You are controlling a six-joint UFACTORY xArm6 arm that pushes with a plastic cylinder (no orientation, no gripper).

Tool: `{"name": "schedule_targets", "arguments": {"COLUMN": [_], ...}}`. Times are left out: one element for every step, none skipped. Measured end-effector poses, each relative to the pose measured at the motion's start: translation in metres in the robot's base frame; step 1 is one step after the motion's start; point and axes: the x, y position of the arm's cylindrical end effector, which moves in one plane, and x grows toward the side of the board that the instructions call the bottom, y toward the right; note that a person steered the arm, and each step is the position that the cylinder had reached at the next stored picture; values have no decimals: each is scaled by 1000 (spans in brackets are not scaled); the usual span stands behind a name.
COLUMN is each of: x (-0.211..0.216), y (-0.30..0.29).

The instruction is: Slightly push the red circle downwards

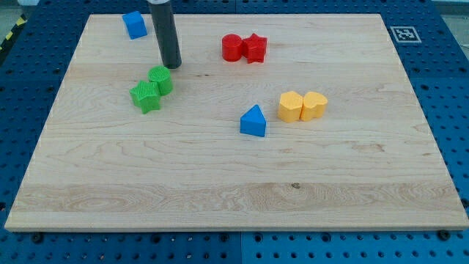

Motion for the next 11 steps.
{"name": "schedule_targets", "arguments": {"x": [0, 0, -4, -21, -58, -90, -83, -68, -66, -36, -32], "y": [1, 1, 16, 33, 49, 69, 93, 98, 98, 98, 98]}}
